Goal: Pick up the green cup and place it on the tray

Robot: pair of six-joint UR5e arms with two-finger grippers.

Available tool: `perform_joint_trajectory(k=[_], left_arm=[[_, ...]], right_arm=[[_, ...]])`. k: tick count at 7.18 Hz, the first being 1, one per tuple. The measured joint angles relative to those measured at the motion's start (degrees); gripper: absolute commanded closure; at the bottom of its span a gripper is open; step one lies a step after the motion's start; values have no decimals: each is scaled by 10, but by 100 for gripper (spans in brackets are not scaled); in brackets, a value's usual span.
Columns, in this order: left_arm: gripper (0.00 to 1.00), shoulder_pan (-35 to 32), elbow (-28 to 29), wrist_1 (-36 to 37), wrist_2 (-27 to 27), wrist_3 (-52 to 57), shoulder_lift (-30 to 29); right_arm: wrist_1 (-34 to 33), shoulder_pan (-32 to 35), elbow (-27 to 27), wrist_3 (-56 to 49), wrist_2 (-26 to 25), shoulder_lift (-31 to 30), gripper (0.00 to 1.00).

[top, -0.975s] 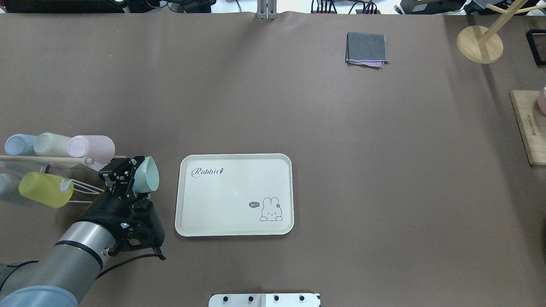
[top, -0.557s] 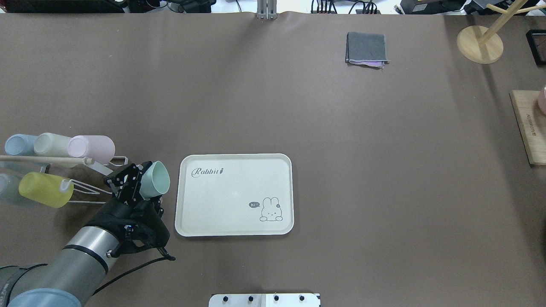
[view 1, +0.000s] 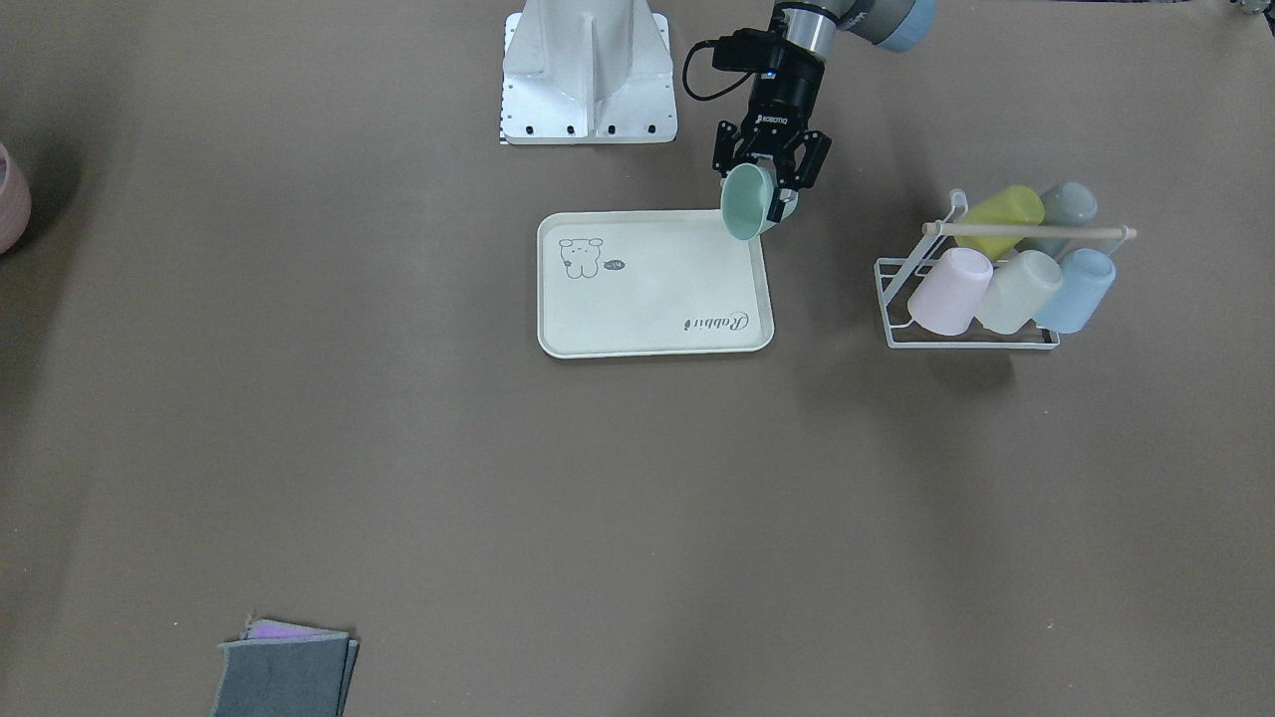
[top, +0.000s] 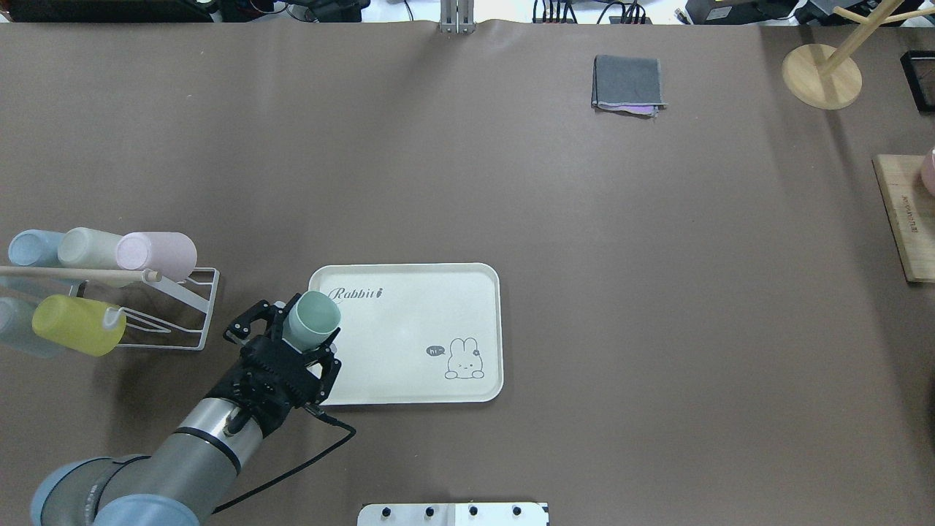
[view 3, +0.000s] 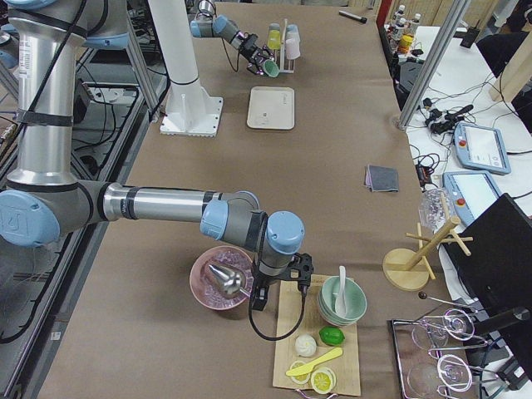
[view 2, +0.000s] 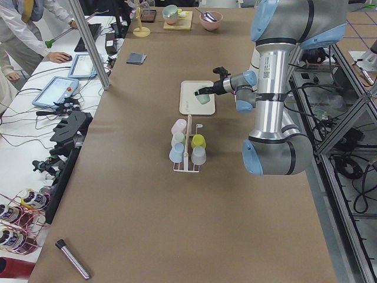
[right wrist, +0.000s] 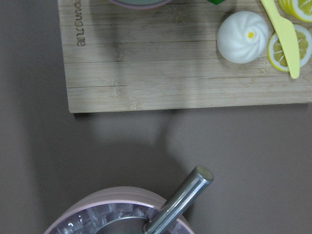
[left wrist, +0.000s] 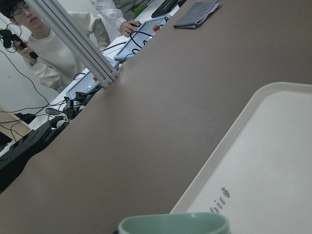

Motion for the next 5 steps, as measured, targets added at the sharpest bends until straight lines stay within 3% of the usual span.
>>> perform_joint_trajectory(k=[5], left_arm=[[41, -20, 108, -15, 27, -93, -111]], right_arm=[[0, 1, 0, -3, -5, -5, 1]])
